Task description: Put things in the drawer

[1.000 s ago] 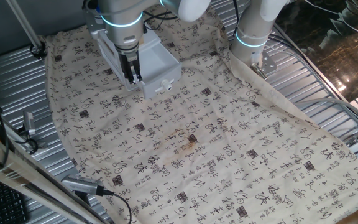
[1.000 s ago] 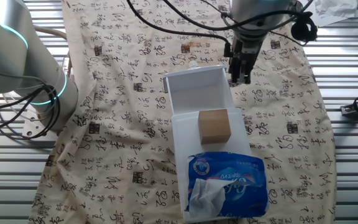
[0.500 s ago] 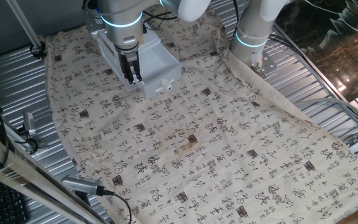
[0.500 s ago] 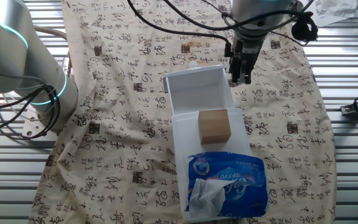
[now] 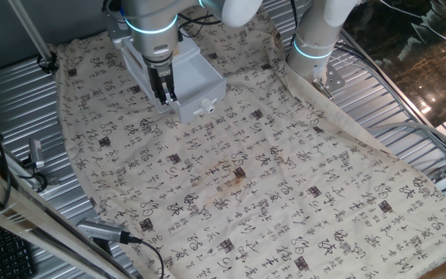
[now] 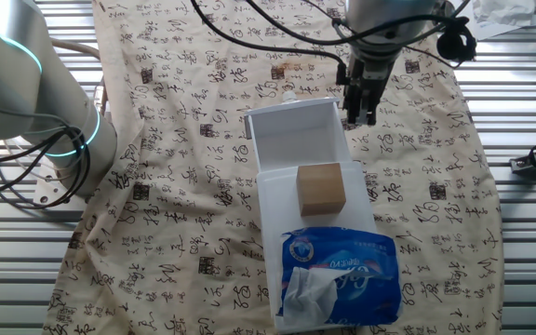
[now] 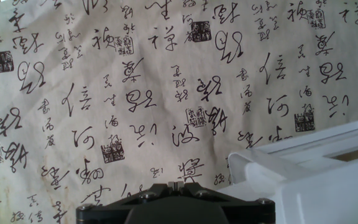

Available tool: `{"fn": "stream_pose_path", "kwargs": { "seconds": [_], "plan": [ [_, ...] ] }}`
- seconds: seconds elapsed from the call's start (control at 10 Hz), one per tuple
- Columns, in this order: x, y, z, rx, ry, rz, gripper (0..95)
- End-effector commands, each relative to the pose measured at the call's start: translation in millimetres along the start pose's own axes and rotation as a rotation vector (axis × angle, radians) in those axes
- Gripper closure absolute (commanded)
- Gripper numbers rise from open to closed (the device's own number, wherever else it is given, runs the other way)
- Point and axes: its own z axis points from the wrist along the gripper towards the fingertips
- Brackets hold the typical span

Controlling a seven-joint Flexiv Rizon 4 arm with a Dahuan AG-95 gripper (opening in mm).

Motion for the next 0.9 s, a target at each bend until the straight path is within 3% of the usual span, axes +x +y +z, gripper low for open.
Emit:
{"fn": "stream_pose_path", "kwargs": {
  "seconds": [0.1,0.9],
  "plan": [
    [0.1,0.1,-0.4,0.0,-0.007,0.0,95.0],
    [0.1,1.2,-2.8,0.0,0.005,0.004,95.0]
  ]
}}
